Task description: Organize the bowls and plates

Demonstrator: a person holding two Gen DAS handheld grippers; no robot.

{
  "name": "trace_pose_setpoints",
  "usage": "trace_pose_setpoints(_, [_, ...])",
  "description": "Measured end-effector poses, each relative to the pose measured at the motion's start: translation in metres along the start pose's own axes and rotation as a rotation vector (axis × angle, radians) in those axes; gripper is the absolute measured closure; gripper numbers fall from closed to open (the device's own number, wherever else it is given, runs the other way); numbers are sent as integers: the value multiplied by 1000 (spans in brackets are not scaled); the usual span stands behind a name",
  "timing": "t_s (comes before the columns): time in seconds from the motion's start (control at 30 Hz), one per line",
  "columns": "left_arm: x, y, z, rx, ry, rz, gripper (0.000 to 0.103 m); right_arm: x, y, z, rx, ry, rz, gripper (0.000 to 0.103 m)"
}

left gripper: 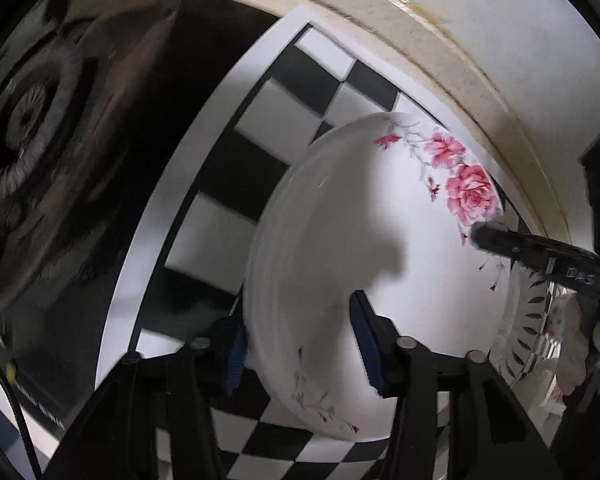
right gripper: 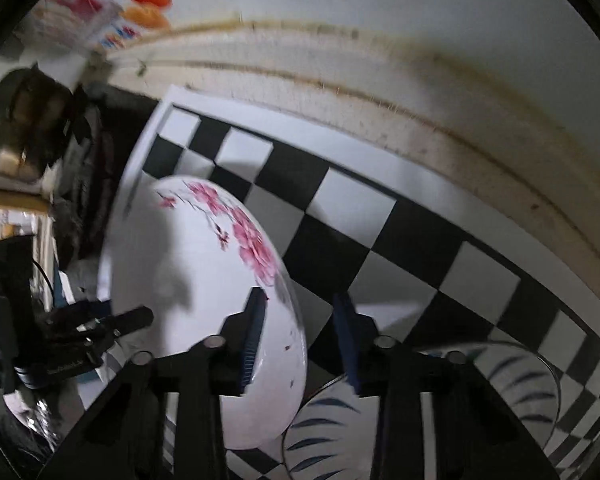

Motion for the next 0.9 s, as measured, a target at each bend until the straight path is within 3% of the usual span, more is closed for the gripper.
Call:
trace_pose_setpoints(0.1, [2,0,2,-23,20,13,67,-1,6,-3,-14,-31,-7,84])
trace_pose_setpoints(0.57, [8,-20,15,-37,45,15,69,28,-26,2,-64,14,34,86])
trace_pose_setpoints(0.9, [41,-61,43,-46,143,36,69,83,-69,-1,-96,71,60,86])
Point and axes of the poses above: each gripper's, at about its wrist camera, not at the fingertips, and y roughly the way its jaws point, z to its right, x to its underside, the point moved 2 cm from there along y, roughly the way its jaws point
